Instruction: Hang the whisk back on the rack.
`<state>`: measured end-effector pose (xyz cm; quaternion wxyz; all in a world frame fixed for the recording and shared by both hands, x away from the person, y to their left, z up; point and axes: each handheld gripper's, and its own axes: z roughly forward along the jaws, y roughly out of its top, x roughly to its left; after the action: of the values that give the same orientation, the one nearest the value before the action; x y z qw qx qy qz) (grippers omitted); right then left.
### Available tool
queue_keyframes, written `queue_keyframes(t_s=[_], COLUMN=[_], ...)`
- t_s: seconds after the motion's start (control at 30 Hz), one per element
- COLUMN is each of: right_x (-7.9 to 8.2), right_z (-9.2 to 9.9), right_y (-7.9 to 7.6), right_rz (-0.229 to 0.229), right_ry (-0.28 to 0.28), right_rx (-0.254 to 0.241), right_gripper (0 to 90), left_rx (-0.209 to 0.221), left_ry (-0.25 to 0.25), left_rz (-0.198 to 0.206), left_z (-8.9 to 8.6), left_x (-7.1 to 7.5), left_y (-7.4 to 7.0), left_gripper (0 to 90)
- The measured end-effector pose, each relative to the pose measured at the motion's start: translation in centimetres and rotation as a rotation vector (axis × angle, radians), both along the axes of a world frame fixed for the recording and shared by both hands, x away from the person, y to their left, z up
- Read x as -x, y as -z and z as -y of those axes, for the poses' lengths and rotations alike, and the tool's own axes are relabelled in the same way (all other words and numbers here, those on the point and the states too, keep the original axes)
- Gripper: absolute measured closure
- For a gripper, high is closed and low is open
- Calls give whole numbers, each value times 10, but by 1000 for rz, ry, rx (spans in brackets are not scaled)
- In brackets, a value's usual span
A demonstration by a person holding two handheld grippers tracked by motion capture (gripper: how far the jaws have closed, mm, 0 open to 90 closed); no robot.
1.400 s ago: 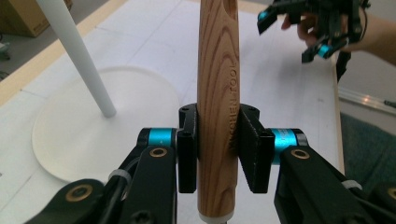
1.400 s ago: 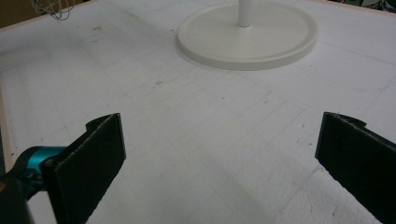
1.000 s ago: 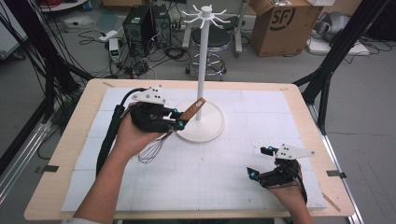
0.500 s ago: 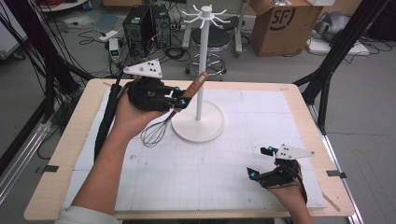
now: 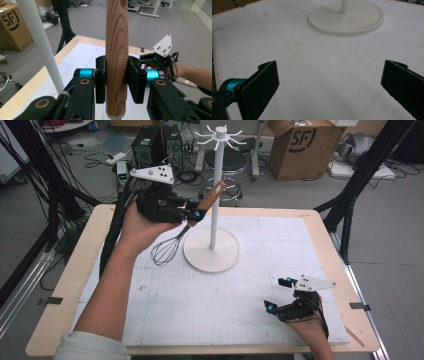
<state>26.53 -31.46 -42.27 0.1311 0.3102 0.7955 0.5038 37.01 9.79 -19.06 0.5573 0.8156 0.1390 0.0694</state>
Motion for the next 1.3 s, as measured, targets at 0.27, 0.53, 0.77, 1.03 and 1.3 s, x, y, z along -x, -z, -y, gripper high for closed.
queue_keyframes(t_s=[0.27,0.53,0.77,1.03,1.3], right_x=[-1,-2,-1,-2,-2], right_z=[0,0,0,-1,1], right_y=[2,4,4,5,5], right_rz=[-6,-16,-17,-14,-20], right_ry=[2,3,1,-3,1], right_rx=[7,12,12,15,12], right_gripper=[4,4,4,4,4], left_rx=[19,49,83,82,64], left_ry=[4,9,-13,-51,-85], left_rz=[11,26,26,28,39], left_z=[3,2,-4,-1,-4], left_x=[-7,-13,-18,-23,-29], left_y=[-15,-30,-37,-42,-45], left_gripper=[708,708,708,708,707])
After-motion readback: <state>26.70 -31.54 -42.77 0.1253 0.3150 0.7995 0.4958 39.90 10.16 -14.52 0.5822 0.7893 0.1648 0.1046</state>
